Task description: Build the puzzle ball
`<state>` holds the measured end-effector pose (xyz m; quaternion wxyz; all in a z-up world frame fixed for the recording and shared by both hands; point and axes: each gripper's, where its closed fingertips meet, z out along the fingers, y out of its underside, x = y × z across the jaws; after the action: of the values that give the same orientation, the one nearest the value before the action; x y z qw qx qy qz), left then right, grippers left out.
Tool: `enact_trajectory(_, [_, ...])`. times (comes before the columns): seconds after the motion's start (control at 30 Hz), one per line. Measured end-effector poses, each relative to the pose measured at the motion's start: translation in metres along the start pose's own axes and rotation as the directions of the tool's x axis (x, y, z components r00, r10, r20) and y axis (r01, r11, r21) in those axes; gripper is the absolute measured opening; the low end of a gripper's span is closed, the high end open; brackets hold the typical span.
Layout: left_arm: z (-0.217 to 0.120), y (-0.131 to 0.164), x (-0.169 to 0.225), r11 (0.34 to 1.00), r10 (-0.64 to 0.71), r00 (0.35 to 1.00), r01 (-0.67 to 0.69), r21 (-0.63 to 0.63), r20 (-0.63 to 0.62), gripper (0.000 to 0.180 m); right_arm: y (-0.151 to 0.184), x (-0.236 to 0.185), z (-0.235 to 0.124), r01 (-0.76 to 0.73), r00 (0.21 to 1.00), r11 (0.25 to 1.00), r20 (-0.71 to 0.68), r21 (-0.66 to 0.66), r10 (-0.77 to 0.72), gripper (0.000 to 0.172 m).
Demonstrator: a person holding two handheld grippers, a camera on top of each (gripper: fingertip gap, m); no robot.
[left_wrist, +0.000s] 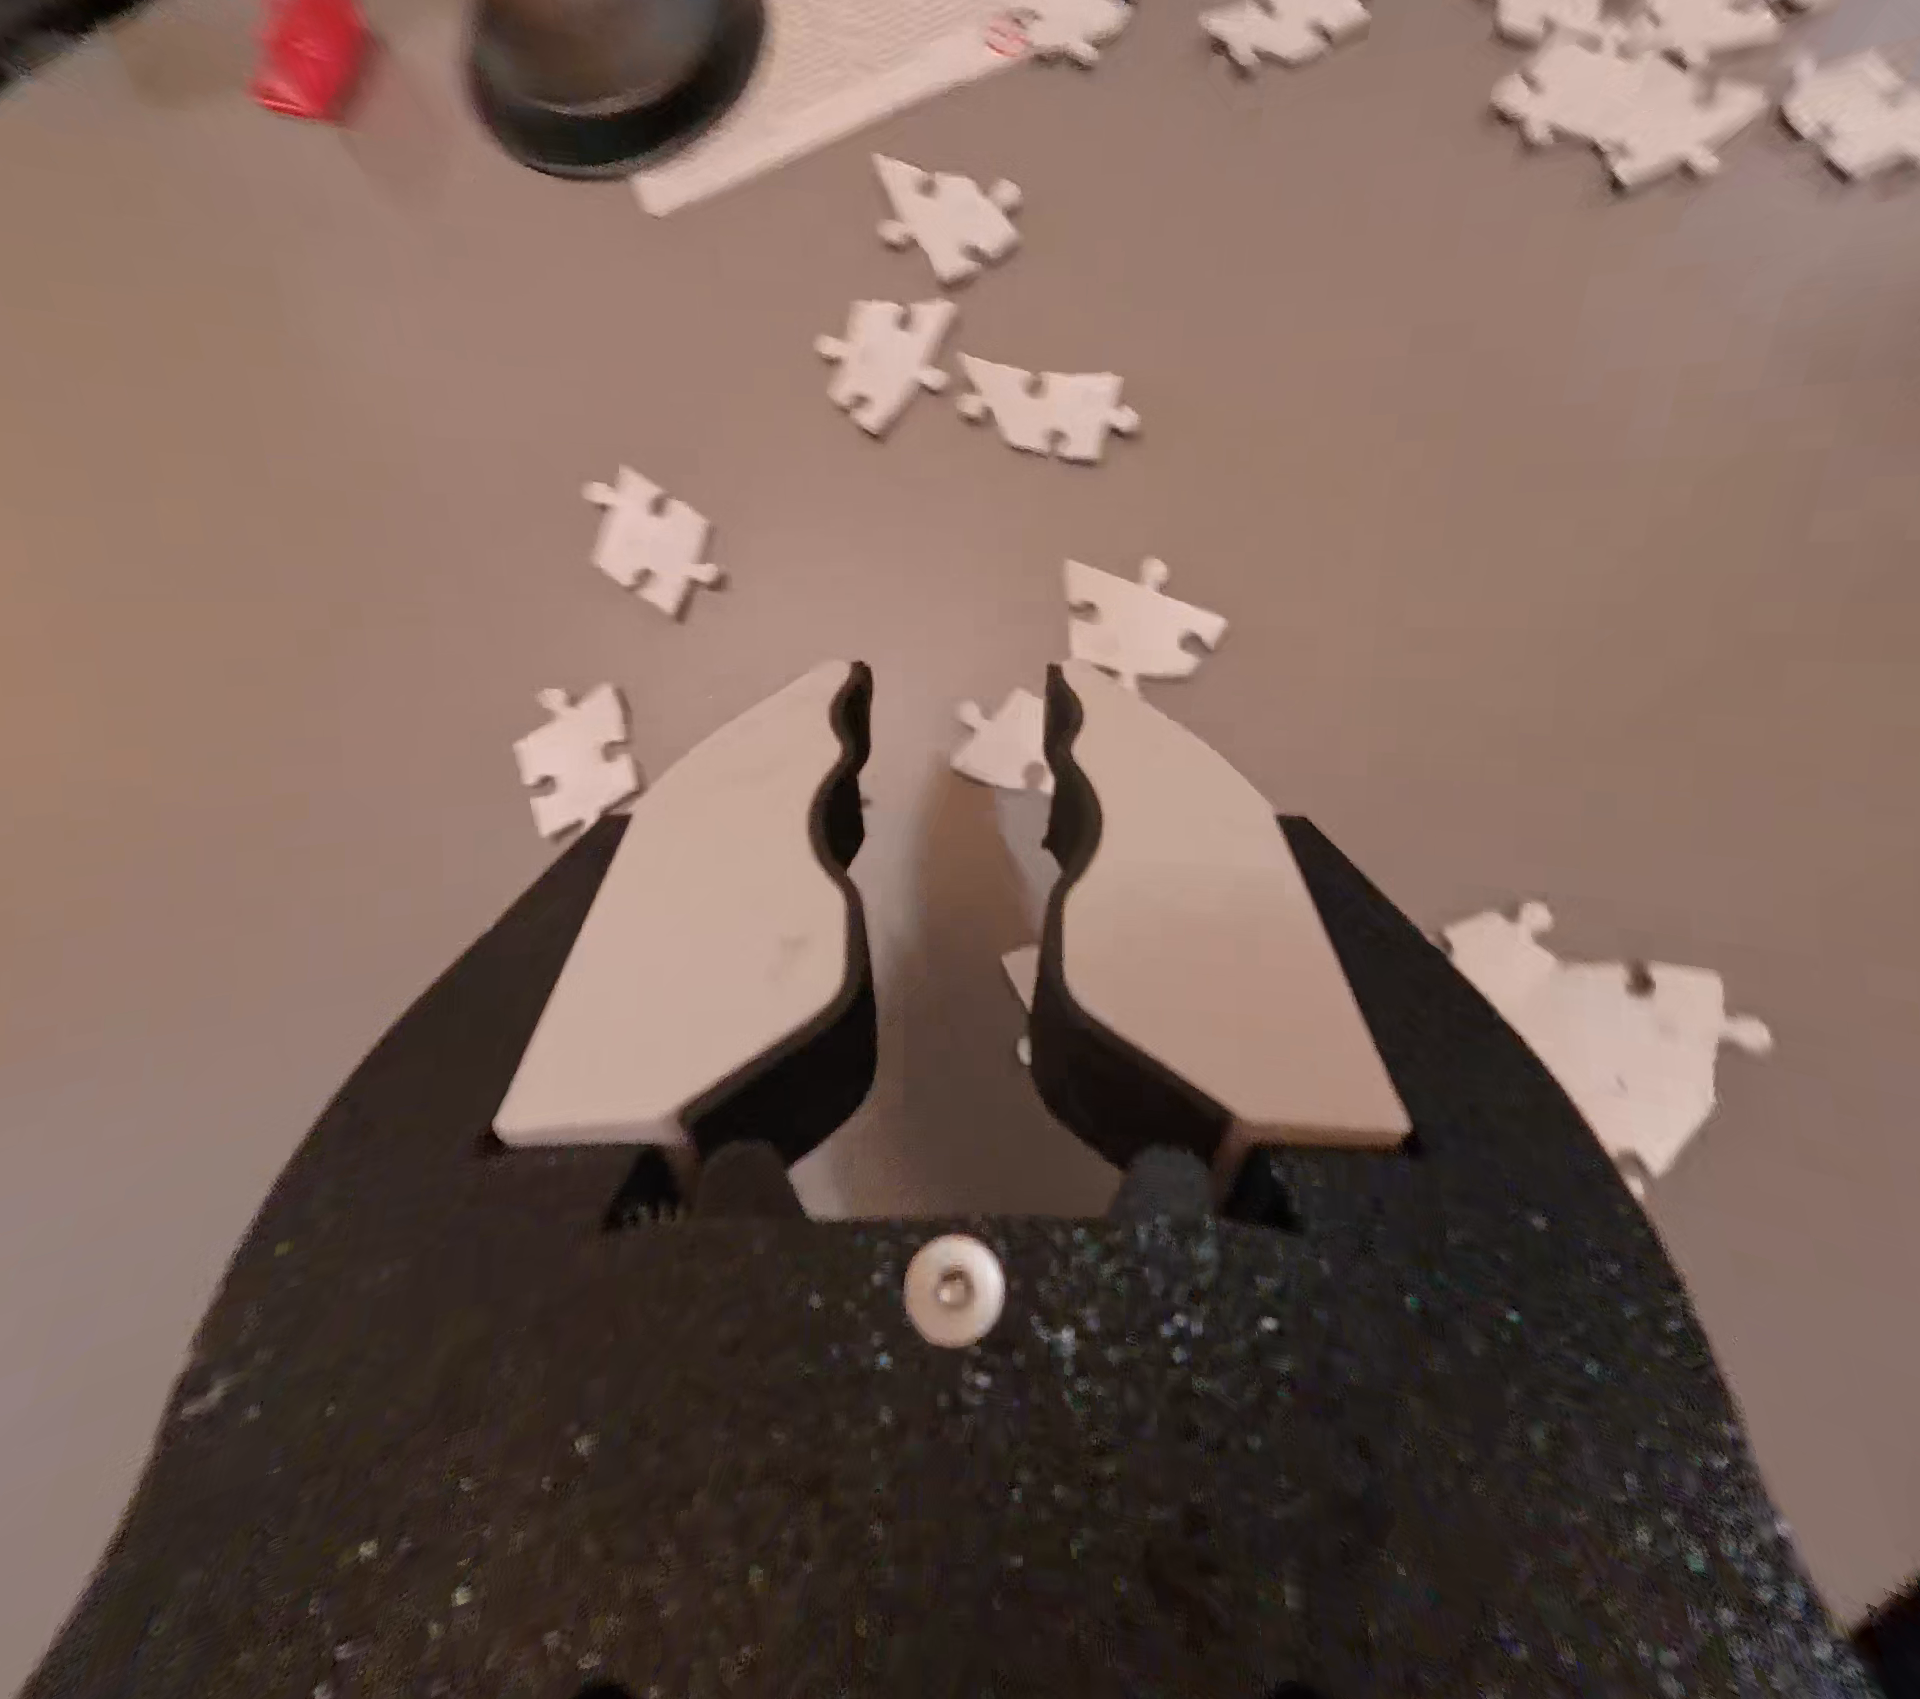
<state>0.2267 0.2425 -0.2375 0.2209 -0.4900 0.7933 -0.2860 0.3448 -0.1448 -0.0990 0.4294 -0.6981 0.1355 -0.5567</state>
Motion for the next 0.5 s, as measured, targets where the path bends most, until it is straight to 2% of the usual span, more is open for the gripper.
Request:
enact_trajectory(0.1, [0.008,0.014,0.012,0.987,0.129,0.991,-0.132,-0.089,-0.043,0.032,-0.003,-0.005,0.003,0.003,1.0,1.0,0.014,0.006,-0.003,0.008])
enact_trajectory(0.17, [0.016,0.014,0.018,0.975,0.193,0.979,-0.199,-0.099,-0.068,0.031,-0.005,-0.01,0.005,0.006,1.0,1.0,0.027,0.009,-0.006,0.008])
enact_trajectory(0.27, [0.026,0.006,0.028,0.976,0.194,0.974,-0.204,-0.08,-0.118,0.024,-0.008,-0.014,0.007,0.024,0.999,1.0,0.039,0.01,-0.025,0.008])
enact_trajectory(0.37, [0.035,-0.002,0.028,0.981,0.179,0.977,-0.187,-0.059,-0.117,0.008,-0.01,-0.017,0.007,0.028,0.998,1.0,0.048,0.013,-0.028,0.008])
enact_trajectory(0.5, [0.043,0.016,0.03,0.964,0.185,0.972,-0.208,-0.168,-0.144,0.003,-0.011,-0.019,0.008,0.03,0.998,0.999,0.055,0.014,-0.031,0.008])
